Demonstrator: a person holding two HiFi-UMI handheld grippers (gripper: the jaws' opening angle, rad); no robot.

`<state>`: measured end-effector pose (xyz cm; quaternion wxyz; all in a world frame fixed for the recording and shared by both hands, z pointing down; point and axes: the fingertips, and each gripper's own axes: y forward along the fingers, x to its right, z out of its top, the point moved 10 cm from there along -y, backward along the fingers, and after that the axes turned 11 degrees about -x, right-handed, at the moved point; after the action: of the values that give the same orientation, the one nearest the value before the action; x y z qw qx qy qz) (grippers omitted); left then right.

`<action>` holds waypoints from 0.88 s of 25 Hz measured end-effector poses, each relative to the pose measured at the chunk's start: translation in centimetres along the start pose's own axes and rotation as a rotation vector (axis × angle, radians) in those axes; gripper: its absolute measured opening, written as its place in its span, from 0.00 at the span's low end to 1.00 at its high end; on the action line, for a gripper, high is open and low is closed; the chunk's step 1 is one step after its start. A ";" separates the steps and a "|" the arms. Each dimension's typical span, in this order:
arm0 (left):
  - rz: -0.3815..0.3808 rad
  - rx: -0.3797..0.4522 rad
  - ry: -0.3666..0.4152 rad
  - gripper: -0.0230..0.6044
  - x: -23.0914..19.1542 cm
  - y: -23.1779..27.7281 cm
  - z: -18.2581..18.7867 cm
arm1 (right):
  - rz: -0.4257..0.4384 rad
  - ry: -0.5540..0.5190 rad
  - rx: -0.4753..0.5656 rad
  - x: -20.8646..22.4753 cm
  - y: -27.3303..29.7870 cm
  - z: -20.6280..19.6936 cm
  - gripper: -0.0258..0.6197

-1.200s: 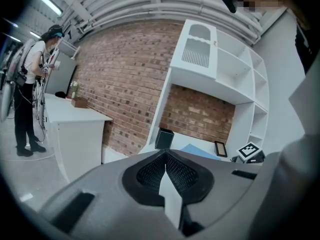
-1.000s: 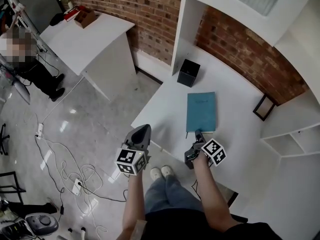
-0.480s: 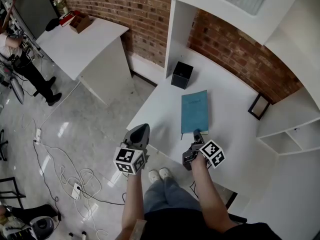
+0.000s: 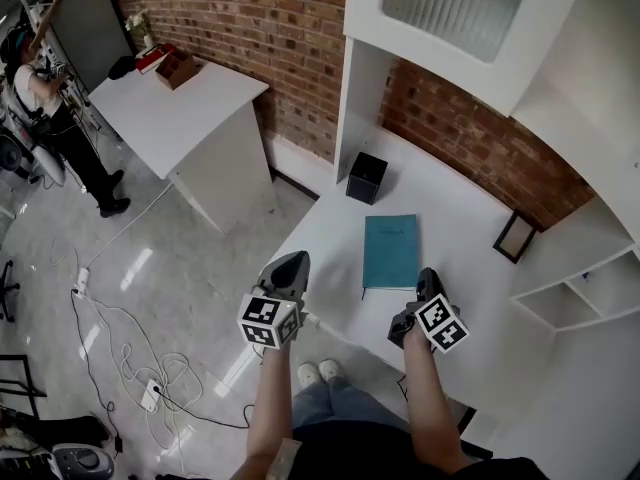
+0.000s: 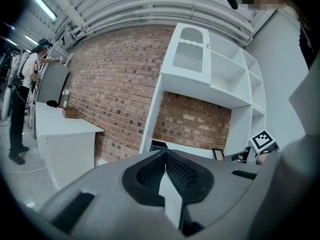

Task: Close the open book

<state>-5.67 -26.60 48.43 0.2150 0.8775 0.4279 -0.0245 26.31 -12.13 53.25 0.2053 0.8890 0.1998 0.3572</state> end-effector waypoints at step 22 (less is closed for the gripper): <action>0.016 0.170 0.173 0.05 1.2 -0.3 9.7 | 0.192 -0.722 0.317 -11.8 -3.0 9.8 0.04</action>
<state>-3.78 -29.39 39.20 0.1022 0.8947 0.4344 0.0167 24.89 -17.68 38.71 0.0883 0.9926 0.0837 0.0042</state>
